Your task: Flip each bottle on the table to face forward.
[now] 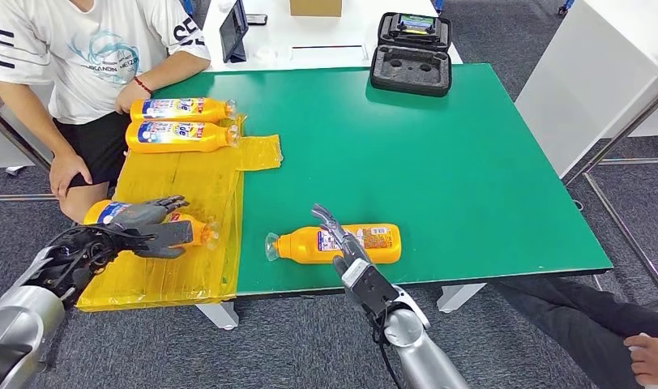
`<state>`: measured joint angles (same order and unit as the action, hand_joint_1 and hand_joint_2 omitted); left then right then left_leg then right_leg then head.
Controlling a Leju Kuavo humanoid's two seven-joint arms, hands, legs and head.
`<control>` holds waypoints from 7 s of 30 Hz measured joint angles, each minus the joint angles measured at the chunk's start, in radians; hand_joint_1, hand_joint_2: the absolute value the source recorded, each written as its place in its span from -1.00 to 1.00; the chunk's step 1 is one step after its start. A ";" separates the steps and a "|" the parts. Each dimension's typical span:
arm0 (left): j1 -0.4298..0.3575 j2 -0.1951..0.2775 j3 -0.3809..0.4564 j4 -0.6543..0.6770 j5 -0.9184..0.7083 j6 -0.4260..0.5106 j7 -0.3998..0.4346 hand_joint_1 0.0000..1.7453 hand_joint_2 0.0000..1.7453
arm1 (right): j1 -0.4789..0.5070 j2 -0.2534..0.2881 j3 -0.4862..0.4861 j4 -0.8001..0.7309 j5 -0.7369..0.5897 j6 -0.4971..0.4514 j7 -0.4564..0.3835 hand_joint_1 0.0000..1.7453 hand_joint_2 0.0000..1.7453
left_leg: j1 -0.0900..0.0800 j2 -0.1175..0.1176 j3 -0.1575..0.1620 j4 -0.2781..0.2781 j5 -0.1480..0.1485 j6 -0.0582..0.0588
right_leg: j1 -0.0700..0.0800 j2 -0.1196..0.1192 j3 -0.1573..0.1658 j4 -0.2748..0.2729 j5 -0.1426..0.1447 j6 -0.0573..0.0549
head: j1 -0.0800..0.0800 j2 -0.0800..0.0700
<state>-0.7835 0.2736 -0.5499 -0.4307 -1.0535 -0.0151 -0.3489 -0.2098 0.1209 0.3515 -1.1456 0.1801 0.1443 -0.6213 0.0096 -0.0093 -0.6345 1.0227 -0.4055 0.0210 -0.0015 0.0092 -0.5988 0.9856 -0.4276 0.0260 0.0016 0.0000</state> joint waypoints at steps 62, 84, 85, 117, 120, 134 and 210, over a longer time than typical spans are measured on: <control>0.402 -0.270 0.378 -0.784 1.167 0.496 -0.353 -1.00 -1.00 | -0.098 -0.057 0.094 0.058 0.120 -0.186 0.173 -1.00 1.00 | -0.002 0.000 -0.004 0.000 0.000 0.000 | -0.002 0.000 -0.005 -0.001 0.000 0.000 | 0.000 0.000; 0.484 -0.304 0.349 -0.649 1.247 0.454 -0.350 -1.00 1.00 | -0.488 -0.242 0.151 0.312 0.311 -0.023 0.355 -1.00 1.00 | -0.005 0.001 -0.005 0.000 0.001 0.003 | -0.004 0.000 -0.005 0.000 0.002 0.003 | 0.000 0.000; 0.484 -0.304 0.349 -0.646 1.242 0.458 -0.351 -1.00 1.00 | -0.498 -0.239 0.161 0.328 0.314 -0.009 0.346 -1.00 1.00 | -0.005 0.001 -0.005 0.000 0.001 0.003 | -0.004 0.000 -0.005 0.000 0.002 0.003 | 0.000 0.000; 0.463 -0.320 0.349 -0.562 1.209 0.459 -0.352 -1.00 1.00 | -0.599 -0.159 0.355 0.573 0.268 0.177 0.191 -1.00 1.00 | -0.005 0.000 -0.005 0.000 0.001 0.003 | -0.004 0.000 -0.006 0.000 0.002 0.003 | 0.000 0.000; 0.464 -0.320 0.349 -0.562 1.208 0.458 -0.352 -1.00 1.00 | -0.599 -0.168 0.367 0.577 0.258 0.197 0.185 -1.00 1.00 | -0.005 0.000 -0.005 0.000 0.001 0.003 | -0.004 0.000 -0.005 0.000 0.002 0.003 | 0.000 0.000; 0.484 -0.319 0.357 -0.559 1.214 0.465 -0.352 -1.00 1.00 | -0.603 -0.177 0.440 0.628 0.273 0.223 0.171 -1.00 1.00 | -0.005 0.000 -0.005 0.000 0.001 0.003 | -0.004 0.000 -0.005 0.000 0.002 0.003 | 0.000 0.000; 0.522 -0.320 0.313 -0.609 1.467 0.261 -0.287 -1.00 1.00 | -0.281 -0.137 0.190 0.275 0.008 -0.490 -0.075 1.00 1.00 | -0.005 0.000 -0.006 0.000 0.001 0.003 | -0.004 0.000 -0.007 0.000 0.001 0.003 | 0.000 0.000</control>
<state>-0.2613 -0.0461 -0.2371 -1.0397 0.4130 0.2460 -0.6364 -0.4905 -0.0163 0.5418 -0.8706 0.1881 -0.3461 -0.6968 0.0049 -0.0090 -0.6401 1.0230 -0.4049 0.0240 -0.0053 0.0093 -0.6055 0.9852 -0.4264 0.0290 0.0015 0.0000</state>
